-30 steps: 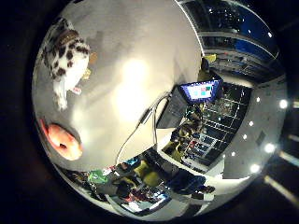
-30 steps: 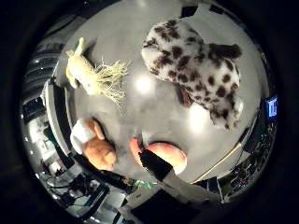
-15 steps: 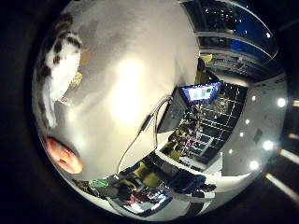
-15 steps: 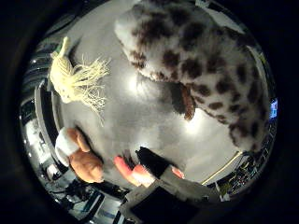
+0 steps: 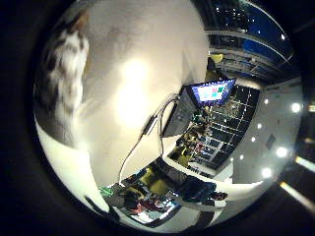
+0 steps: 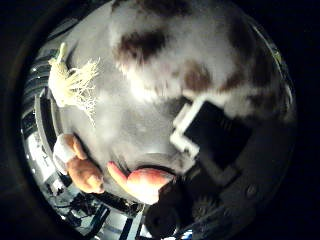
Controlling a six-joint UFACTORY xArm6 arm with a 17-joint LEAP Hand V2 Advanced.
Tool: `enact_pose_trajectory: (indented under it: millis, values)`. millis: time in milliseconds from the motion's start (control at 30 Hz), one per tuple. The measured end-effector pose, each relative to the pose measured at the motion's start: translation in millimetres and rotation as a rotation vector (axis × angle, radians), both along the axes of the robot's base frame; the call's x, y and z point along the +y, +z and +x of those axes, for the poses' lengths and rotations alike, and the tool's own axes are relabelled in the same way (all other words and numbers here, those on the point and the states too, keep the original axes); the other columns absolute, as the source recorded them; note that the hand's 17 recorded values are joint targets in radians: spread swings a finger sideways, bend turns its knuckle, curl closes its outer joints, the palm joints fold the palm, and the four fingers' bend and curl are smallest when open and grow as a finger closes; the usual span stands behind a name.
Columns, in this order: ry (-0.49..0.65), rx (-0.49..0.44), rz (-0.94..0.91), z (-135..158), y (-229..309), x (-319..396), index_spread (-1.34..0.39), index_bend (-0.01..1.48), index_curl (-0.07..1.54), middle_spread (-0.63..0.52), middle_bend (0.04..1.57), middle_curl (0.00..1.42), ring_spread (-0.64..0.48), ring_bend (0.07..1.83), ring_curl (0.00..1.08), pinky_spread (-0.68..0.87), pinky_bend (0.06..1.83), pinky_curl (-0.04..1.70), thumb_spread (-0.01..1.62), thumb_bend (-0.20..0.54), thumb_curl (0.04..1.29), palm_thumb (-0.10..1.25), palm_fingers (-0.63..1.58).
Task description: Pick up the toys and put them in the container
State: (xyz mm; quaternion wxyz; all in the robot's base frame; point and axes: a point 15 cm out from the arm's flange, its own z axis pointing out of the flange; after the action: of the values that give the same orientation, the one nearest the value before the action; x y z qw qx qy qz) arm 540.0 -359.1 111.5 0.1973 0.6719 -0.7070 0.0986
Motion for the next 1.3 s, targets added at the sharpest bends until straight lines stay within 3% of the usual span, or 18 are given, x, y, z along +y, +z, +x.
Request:
enact_pose_trajectory:
  millis: [167, 300, 500, 733, 900, 1300]
  values:
    - [-0.007, -0.032, -0.021, -8, 61, -13, -0.49, 0.56, 0.54, -0.38, 0.74, 0.57, -0.38, 0.93, 0.42, -0.55, 0.84, 0.33, 1.01, -0.013, 0.34, 0.97, 1.11]
    - [-0.003, -0.053, -0.016, -22, 128, -6, -0.49, 0.56, 0.58, -0.37, 0.75, 0.60, -0.37, 0.97, 0.46, -0.60, 0.90, 0.36, 1.02, -0.014, 0.33, 0.99, 1.09]
    - [0.049, -0.039, 0.133, -52, 210, 63, -0.49, 0.56, 0.63, -0.37, 0.74, 0.65, -0.36, 0.98, 0.50, -0.61, 0.93, 0.38, 1.03, -0.014, 0.33, 1.01, 1.07]
    - [0.227, -0.064, 0.220, -74, 303, 191, -0.49, 0.54, 0.67, -0.37, 0.73, 0.68, -0.35, 0.98, 0.51, -0.61, 0.94, 0.39, 1.03, -0.015, 0.32, 1.02, 1.07]
    - [0.361, -0.050, 0.342, -89, 315, 306, -0.50, 0.53, 0.69, -0.37, 0.72, 0.70, -0.36, 0.97, 0.52, -0.61, 0.94, 0.39, 1.03, -0.015, 0.33, 1.03, 1.07]
    - [0.517, -0.062, 0.520, -92, 288, 527, -0.50, 0.51, 0.73, -0.37, 0.70, 0.74, -0.35, 0.95, 0.54, -0.60, 0.92, 0.39, 1.04, -0.014, 0.34, 1.04, 1.06]
